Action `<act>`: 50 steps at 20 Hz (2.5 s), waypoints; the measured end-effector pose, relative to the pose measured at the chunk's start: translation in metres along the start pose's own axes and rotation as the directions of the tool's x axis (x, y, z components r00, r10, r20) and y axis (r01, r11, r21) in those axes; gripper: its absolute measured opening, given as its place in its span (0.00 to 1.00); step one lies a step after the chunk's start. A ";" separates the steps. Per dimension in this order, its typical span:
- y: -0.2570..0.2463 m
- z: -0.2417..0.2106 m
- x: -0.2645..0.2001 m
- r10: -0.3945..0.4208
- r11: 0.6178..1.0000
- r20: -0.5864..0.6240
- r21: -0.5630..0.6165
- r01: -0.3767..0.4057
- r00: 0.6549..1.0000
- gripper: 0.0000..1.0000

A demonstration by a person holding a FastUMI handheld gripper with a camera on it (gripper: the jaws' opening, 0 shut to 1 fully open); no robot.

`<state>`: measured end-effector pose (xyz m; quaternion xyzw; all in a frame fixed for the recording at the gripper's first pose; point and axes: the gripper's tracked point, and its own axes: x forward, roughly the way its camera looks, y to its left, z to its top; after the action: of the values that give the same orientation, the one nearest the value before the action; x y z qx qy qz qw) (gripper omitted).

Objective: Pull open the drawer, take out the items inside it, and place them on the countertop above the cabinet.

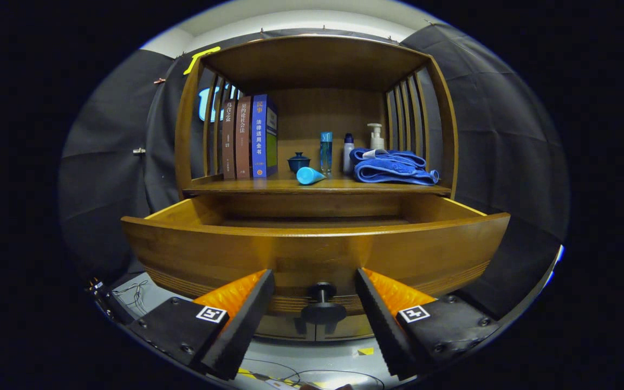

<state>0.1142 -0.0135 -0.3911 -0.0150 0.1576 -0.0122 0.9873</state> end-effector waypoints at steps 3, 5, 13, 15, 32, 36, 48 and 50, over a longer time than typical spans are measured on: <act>0.002 0.002 0.019 -0.002 1.000 -0.015 0.009 0.002 1.000 0.99; 0.002 0.005 0.033 -0.002 1.000 -0.013 0.011 0.002 1.000 1.00; 0.003 0.012 0.085 -0.007 1.000 -0.010 -0.021 0.007 1.000 1.00; 0.003 0.013 0.096 -0.009 1.000 -0.009 -0.019 0.009 1.000 1.00; 0.001 0.021 0.122 -0.012 0.999 -0.040 -0.047 0.010 0.999 1.00; -0.005 0.054 0.106 -0.008 1.000 -0.017 -0.017 0.008 1.000 0.99; 0.006 0.255 -0.017 0.050 0.998 0.209 0.036 -0.059 0.977 0.99; 0.009 0.279 -0.044 0.052 0.998 0.228 0.026 -0.059 0.972 0.99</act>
<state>0.1594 0.0035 -0.1123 0.0045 0.0440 0.0146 0.9989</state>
